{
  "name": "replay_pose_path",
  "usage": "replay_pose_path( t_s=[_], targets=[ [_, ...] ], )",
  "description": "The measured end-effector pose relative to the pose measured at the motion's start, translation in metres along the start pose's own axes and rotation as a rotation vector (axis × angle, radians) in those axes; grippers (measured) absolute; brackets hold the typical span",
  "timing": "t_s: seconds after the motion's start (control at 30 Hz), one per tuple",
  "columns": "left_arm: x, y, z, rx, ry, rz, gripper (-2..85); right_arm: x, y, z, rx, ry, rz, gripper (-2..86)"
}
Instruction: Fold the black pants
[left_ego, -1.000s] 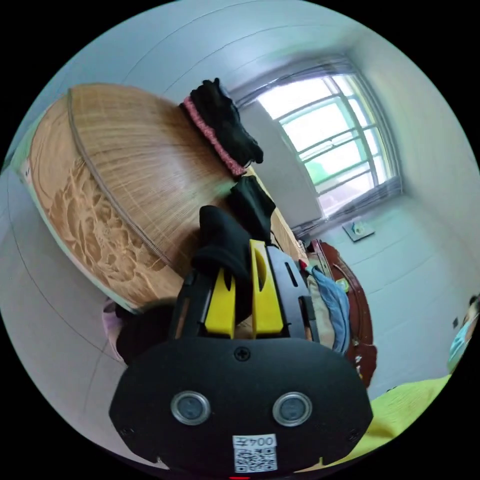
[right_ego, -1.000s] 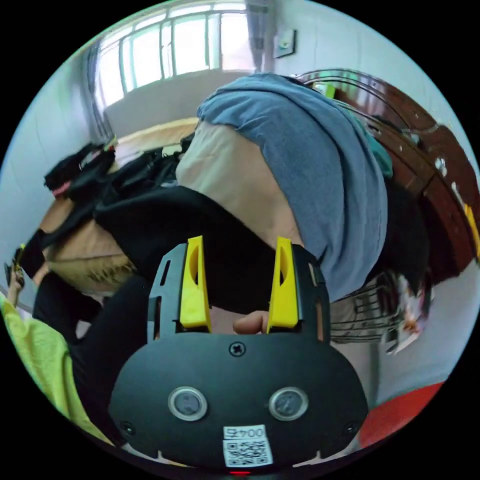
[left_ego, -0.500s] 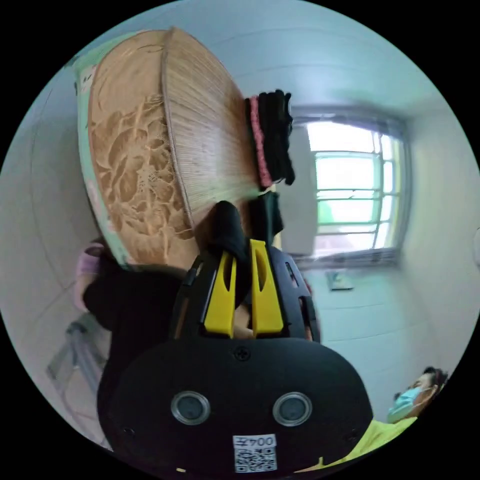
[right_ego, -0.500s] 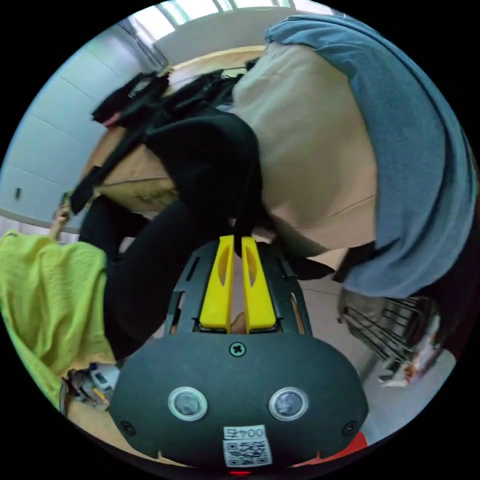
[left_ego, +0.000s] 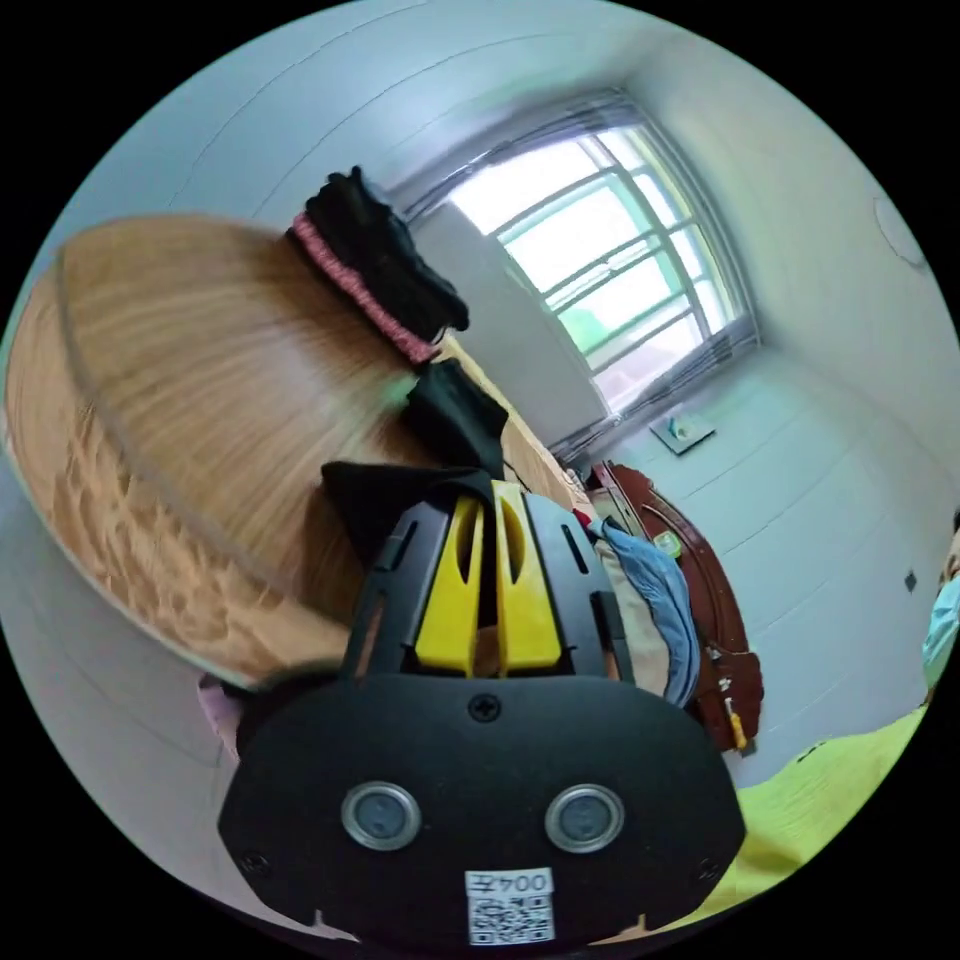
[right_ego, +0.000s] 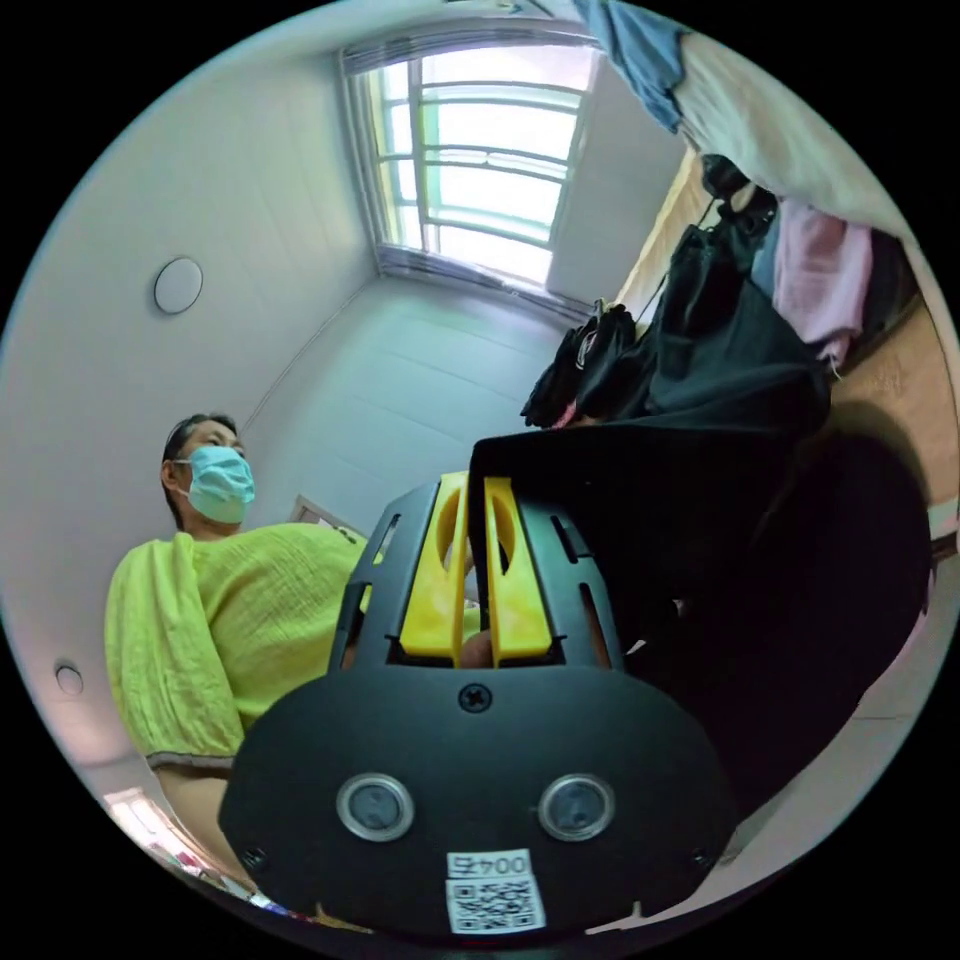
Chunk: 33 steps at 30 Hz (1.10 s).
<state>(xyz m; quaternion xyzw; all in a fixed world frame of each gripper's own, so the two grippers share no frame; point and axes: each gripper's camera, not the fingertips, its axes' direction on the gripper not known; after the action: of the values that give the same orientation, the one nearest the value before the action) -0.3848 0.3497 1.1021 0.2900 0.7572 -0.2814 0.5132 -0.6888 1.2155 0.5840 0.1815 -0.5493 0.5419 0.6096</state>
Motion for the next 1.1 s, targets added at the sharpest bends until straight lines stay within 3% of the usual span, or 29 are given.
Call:
replay_pose_path(
  t_s=[0.1, 0.13, 0.23, 0.3, 0.4, 0.5, 0.57, 0.63, 0.7, 0.73, 0.8, 0.93, 1.03, 1.1],
  targets=[
    [0.072, -0.087, 0.044, -0.11, -0.105, 0.24, 4.6, 0.022, 0.007, -0.013, 0.068, 0.015, 0.053, 3.6],
    [0.099, -0.12, 0.071, -0.247, -0.269, 0.332, 5.0, 0.03, 0.01, -0.018, 0.091, 0.014, 0.071, 3.6],
    [0.159, -0.159, 0.13, -0.429, -0.732, 0.59, 6.0, 0.044, 0.02, -0.027, 0.143, 0.0, 0.105, 3.6],
    [0.175, -0.172, 0.15, -0.476, -0.815, 0.616, 6.7, 0.049, 0.026, -0.03, 0.175, -0.007, 0.119, 3.7],
    [0.196, -0.179, 0.16, -0.435, -0.857, 0.576, 8.2, 0.061, 0.036, -0.033, 0.213, -0.023, 0.156, 3.9],
    [0.233, -0.146, 0.176, -0.319, -1.011, 0.751, 10.0, 0.074, 0.042, -0.03, 0.178, -0.007, 0.201, 4.0],
    [0.245, -0.133, 0.185, -0.298, -1.002, 0.774, 13.2, 0.081, 0.042, -0.033, 0.164, -0.019, 0.221, 4.0],
    [0.227, -0.165, 0.177, -0.36, -0.686, 0.422, 26.8, 0.083, 0.041, -0.037, 0.166, -0.023, 0.228, 4.0],
    [0.214, -0.186, 0.161, -0.299, -0.445, 0.195, 28.1, 0.086, 0.041, -0.039, 0.164, -0.025, 0.241, 4.0],
    [0.225, -0.194, 0.147, -0.218, -0.372, 0.187, 27.6, 0.088, 0.042, -0.04, 0.166, -0.033, 0.247, 4.0],
    [0.261, -0.199, 0.125, -0.085, -0.361, 0.297, 24.4, 0.088, 0.043, -0.04, 0.169, -0.037, 0.248, 4.0],
    [0.357, -0.151, 0.087, 0.078, -0.477, 0.675, 4.2, 0.09, 0.044, -0.039, 0.178, -0.05, 0.252, 4.0],
    [0.387, -0.049, 0.112, -0.071, -0.665, 0.923, 2.1, 0.091, 0.046, -0.037, 0.183, -0.065, 0.253, 4.0],
    [0.378, 0.021, 0.133, -0.18, -0.723, 0.965, 1.5, 0.09, 0.048, -0.035, 0.187, -0.065, 0.255, 4.0]
  ],
)
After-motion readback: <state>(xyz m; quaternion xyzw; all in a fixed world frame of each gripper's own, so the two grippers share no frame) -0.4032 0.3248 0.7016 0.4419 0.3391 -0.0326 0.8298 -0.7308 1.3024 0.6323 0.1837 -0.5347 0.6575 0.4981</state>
